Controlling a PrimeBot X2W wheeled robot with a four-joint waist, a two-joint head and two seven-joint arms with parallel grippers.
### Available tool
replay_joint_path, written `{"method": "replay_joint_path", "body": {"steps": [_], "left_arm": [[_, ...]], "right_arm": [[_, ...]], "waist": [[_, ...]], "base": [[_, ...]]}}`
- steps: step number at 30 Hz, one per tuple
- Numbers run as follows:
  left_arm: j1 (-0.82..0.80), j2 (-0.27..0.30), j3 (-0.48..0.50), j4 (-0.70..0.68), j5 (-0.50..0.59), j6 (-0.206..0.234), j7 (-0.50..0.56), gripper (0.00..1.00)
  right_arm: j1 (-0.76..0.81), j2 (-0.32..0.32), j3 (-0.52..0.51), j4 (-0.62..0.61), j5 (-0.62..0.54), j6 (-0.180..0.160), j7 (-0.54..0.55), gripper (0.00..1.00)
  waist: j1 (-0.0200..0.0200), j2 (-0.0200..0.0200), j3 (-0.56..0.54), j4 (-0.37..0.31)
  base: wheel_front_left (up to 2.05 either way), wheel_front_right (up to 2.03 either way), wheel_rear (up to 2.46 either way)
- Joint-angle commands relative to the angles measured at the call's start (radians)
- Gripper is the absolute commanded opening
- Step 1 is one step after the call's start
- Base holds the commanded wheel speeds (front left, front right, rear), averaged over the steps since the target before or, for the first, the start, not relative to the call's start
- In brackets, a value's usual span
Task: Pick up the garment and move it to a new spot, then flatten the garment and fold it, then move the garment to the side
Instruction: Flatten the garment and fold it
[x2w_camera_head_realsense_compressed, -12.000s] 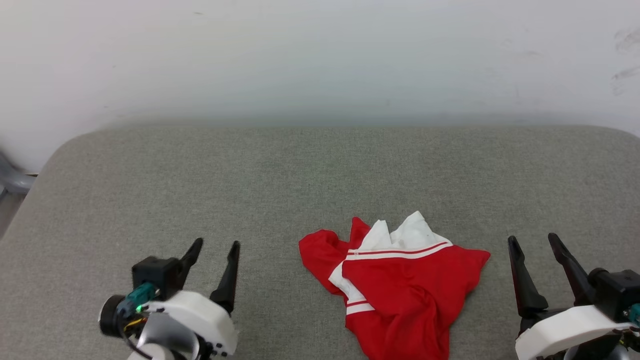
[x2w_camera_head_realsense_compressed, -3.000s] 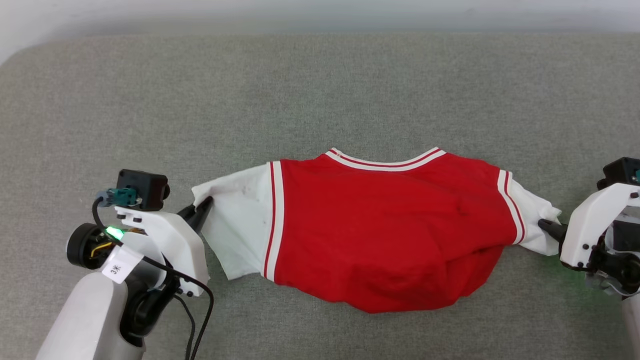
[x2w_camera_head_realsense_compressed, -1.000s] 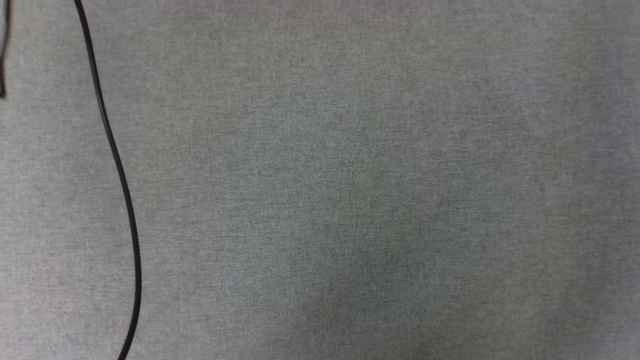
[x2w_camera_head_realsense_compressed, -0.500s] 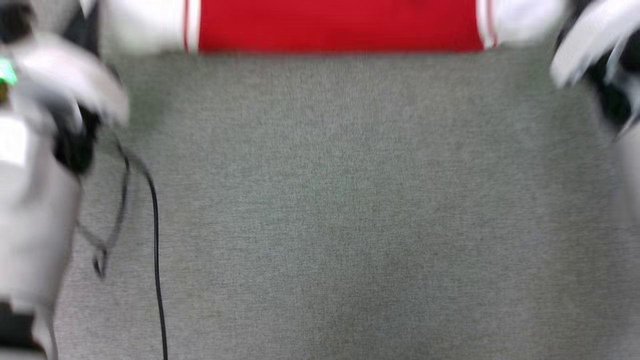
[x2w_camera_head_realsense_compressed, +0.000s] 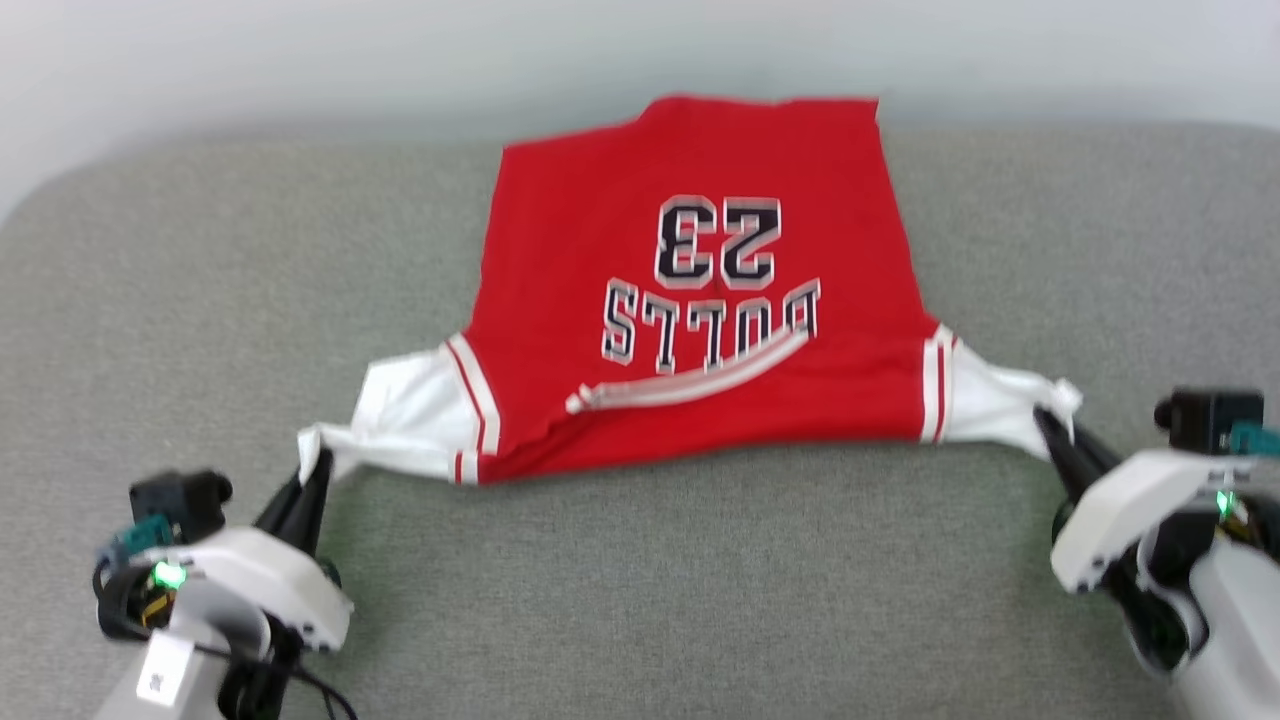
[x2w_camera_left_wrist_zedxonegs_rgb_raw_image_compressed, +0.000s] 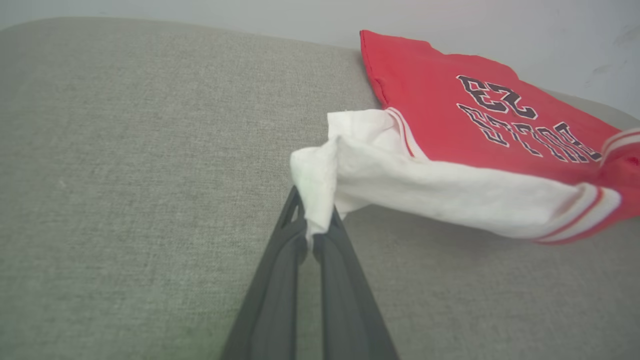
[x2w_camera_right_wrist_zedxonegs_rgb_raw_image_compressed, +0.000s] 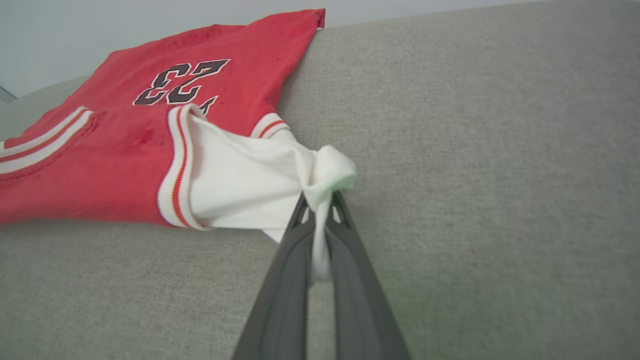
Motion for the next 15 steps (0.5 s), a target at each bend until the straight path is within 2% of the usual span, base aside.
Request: {"method": "replay_joint_path", "body": {"steps": [1, 6, 15], "left_arm": [[0.052, 0.006, 0.0, -0.012, 0.001, 0.009, -0.007, 0.0], [0.183, 0.02, 0.006, -0.079, 0.01, 0.046, -0.007, 0.0], [0.415, 0.011, 0.028, -0.228, -0.01, 0.117, -0.007, 0.0]], "right_arm": [[0.064, 0.003, -0.015, -0.023, 0.001, -0.001, 0.003, 0.0], [0.229, 0.023, -0.069, -0.097, -0.017, -0.002, 0.014, 0.0], [0.484, 0.108, -0.206, -0.232, -0.06, -0.001, 0.048, 0.0]], "waist": [[0.0003, 0.0, -0.075, 0.012], [0.0003, 0.0, -0.143, 0.011], [0.0003, 0.0, -0.206, 0.018]], "base": [[0.0, 0.0, 0.0], [0.0, 0.0, 0.0], [0.0, 0.0, 0.0]]}}
